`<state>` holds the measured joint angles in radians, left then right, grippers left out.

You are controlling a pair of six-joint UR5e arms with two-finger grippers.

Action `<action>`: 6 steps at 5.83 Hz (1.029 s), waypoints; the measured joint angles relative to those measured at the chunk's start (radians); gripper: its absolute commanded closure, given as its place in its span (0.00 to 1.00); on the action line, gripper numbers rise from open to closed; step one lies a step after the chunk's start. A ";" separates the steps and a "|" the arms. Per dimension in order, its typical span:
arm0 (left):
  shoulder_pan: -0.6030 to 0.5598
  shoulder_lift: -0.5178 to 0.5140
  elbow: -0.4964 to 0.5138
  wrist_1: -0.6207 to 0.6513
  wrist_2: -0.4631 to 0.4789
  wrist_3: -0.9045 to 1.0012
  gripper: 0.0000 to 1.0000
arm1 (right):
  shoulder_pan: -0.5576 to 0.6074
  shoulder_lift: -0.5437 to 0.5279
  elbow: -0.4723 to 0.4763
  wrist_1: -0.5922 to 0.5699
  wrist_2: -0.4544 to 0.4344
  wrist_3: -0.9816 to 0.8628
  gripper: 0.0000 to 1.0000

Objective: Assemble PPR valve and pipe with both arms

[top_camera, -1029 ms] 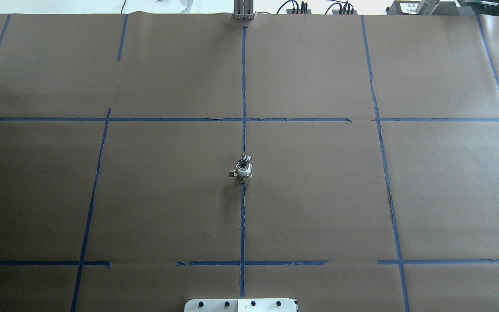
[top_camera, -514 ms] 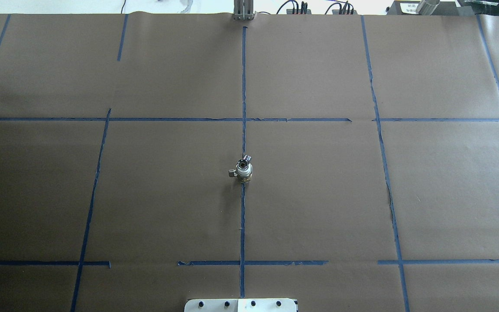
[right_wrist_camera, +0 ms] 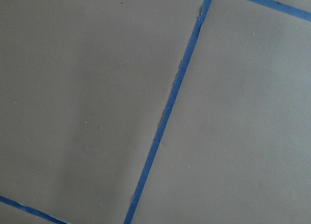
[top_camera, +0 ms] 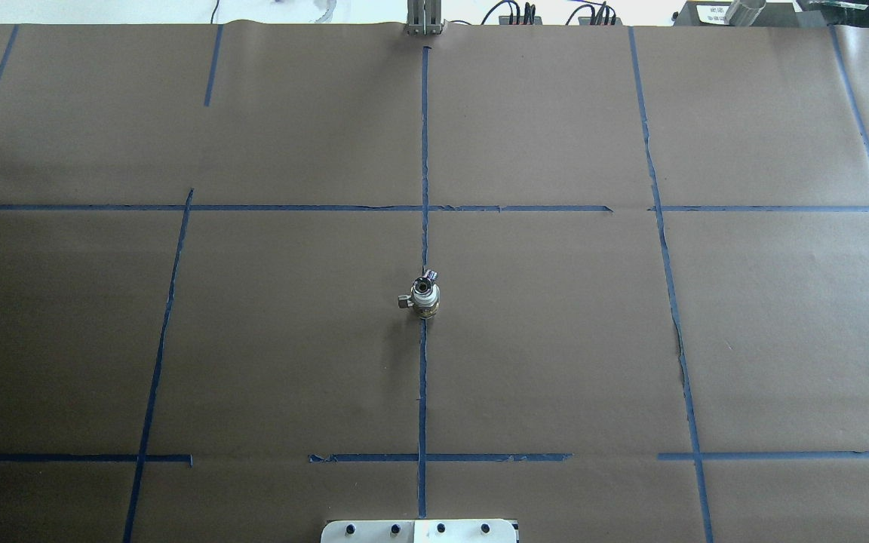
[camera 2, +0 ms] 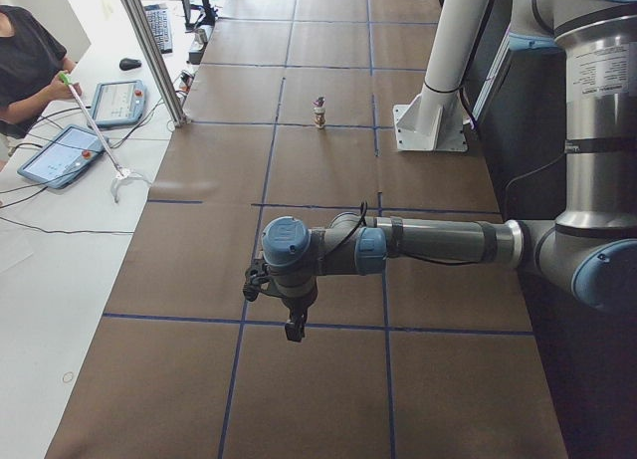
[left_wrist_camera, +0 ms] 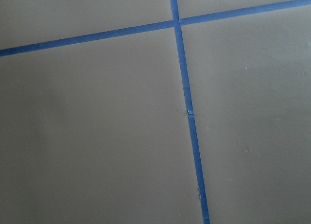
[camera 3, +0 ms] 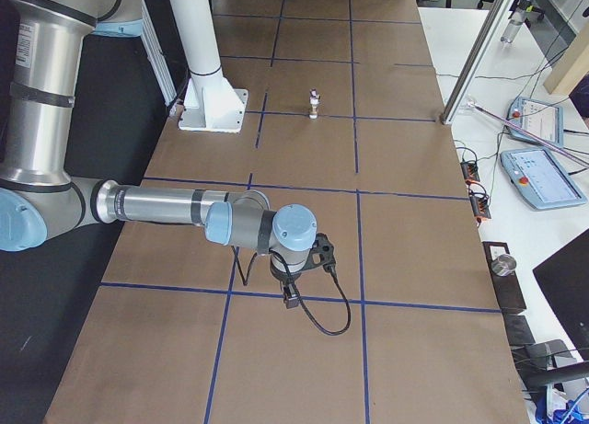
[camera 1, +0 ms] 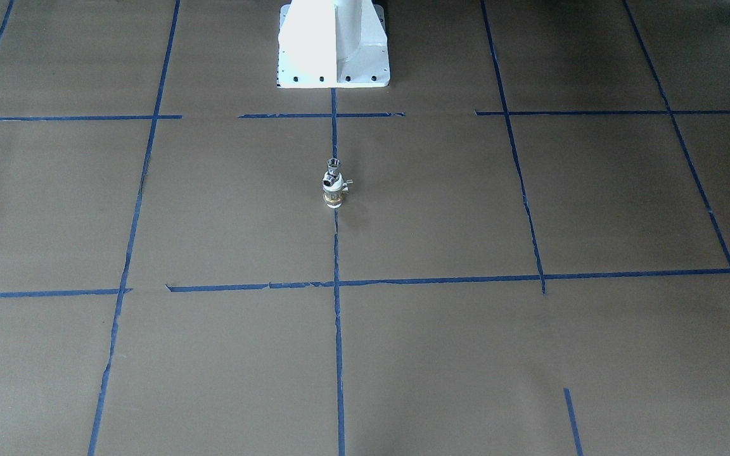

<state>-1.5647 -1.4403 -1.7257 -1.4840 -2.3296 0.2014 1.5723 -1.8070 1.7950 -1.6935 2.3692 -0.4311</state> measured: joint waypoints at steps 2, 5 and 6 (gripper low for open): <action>0.001 0.001 -0.003 -0.008 0.004 0.001 0.00 | 0.000 0.001 0.000 0.000 0.002 0.001 0.00; 0.003 0.000 -0.002 -0.011 0.008 0.001 0.00 | 0.000 0.000 -0.001 -0.001 0.003 0.000 0.00; 0.003 0.000 -0.004 -0.012 0.009 0.002 0.00 | 0.000 0.000 -0.001 -0.001 0.002 0.000 0.00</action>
<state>-1.5618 -1.4404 -1.7294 -1.4955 -2.3211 0.2030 1.5723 -1.8070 1.7937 -1.6947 2.3716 -0.4309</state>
